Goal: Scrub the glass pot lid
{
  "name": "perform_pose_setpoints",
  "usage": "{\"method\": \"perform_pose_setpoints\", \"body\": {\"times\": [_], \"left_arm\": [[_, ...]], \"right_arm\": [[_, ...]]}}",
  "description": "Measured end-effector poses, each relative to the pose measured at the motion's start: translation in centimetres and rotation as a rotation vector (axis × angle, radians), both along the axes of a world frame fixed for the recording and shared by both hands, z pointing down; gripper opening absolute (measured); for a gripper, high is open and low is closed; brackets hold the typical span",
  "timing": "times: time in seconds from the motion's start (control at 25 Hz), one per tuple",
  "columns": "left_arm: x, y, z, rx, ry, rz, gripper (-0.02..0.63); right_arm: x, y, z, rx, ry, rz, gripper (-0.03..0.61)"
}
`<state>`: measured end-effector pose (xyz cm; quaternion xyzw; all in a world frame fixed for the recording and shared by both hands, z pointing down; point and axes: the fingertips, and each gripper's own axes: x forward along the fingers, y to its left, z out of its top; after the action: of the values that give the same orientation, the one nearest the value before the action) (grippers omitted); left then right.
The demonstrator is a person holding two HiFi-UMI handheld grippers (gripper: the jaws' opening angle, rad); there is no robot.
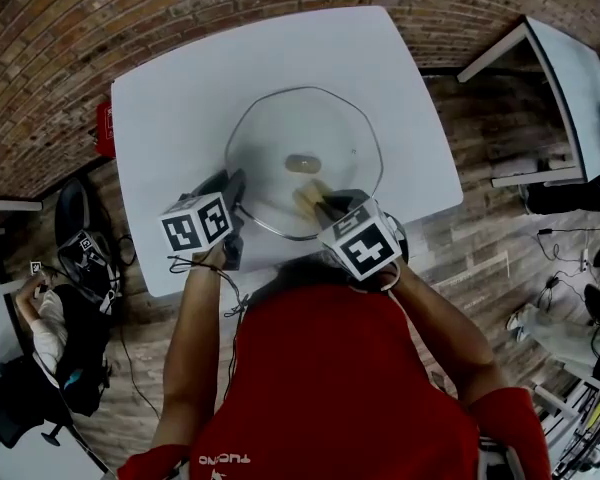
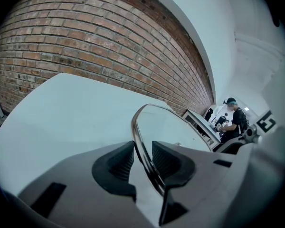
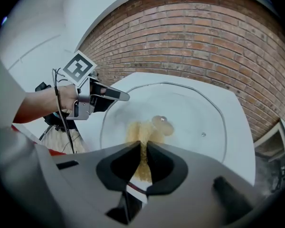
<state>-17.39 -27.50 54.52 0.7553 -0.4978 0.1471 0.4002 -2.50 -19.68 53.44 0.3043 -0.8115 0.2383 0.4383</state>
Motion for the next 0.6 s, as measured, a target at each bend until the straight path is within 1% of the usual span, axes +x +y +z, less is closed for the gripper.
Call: {"method": "perform_pose_setpoints", "body": {"times": [0.12, 0.28, 0.44, 0.6], "left_arm": [[0.0, 0.0, 0.0, 0.000, 0.000, -0.003, 0.127], [0.1, -0.1, 0.0, -0.001, -0.001, -0.004, 0.127], [0.1, -0.2, -0.1, 0.009, 0.000, -0.004, 0.127], [0.1, -0.2, -0.2, 0.051, -0.008, -0.002, 0.129]], "right_arm": [[2.3, -0.8, -0.1, 0.025, 0.016, 0.041, 0.054], [3.9, -1.0, -0.4, 0.017, 0.022, 0.070, 0.054], [3.4, -1.8, -1.2, 0.038, -0.018, 0.077, 0.054], [1.9, -5.4, -1.8, 0.090, -0.074, 0.133, 0.054]]}}
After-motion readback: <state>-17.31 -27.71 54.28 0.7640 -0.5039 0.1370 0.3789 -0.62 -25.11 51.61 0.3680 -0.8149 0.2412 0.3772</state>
